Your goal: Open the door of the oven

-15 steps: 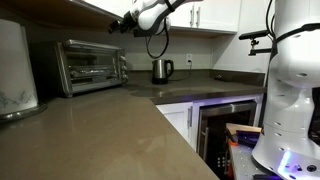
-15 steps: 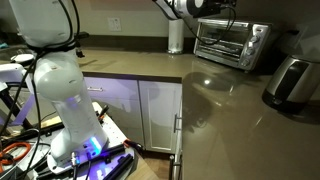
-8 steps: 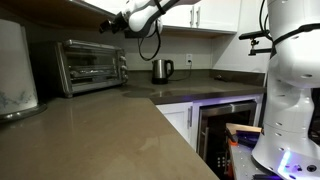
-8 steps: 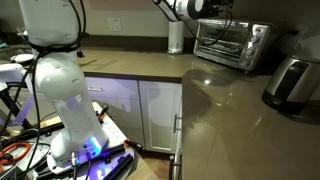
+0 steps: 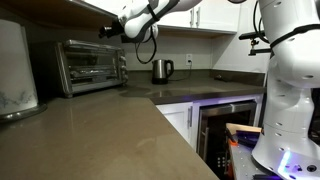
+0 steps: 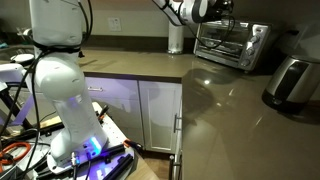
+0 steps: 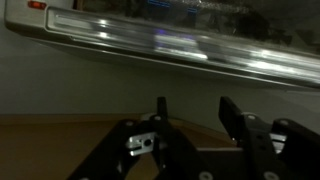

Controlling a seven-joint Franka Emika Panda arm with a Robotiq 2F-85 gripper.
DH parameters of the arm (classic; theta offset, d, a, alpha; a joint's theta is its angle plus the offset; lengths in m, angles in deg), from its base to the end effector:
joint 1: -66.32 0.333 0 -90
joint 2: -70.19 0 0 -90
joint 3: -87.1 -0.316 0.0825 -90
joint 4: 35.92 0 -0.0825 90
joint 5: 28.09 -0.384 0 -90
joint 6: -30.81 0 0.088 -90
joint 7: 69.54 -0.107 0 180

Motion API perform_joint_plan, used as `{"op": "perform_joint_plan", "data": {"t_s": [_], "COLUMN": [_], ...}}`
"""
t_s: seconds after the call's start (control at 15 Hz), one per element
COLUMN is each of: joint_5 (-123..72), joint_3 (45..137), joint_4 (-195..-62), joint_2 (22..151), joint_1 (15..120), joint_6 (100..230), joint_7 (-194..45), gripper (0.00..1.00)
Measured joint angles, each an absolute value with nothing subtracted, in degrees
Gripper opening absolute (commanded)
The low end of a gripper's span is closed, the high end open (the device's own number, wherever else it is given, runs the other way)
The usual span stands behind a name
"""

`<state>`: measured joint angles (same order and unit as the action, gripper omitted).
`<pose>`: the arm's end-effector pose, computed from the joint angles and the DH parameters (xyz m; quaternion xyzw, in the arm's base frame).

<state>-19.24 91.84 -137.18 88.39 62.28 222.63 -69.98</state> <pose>0.6755 -0.0792 0.5409 0.8076 0.0147 0.5836 0.0837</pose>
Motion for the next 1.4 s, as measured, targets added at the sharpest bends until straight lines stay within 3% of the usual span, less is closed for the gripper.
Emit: {"op": "perform_joint_plan", "data": {"t_s": [0.2, 0.33, 0.73, 1.4], "joint_5": [-19.2, -19.2, -19.2, -19.1], "joint_3": [91.8, 91.8, 91.1, 82.0], "joint_4": [-135.6, -134.8, -132.2, -128.1], "joint_2": [89.8, 90.5, 92.8, 97.8], "joint_1": [62.2, 62.2, 61.7, 55.3], "joint_6": [222.6, 222.6, 222.6, 222.2], "joint_7": [-70.0, -70.0, -70.0, -70.0], "gripper": [0.07, 0.00, 0.00, 0.00]}}
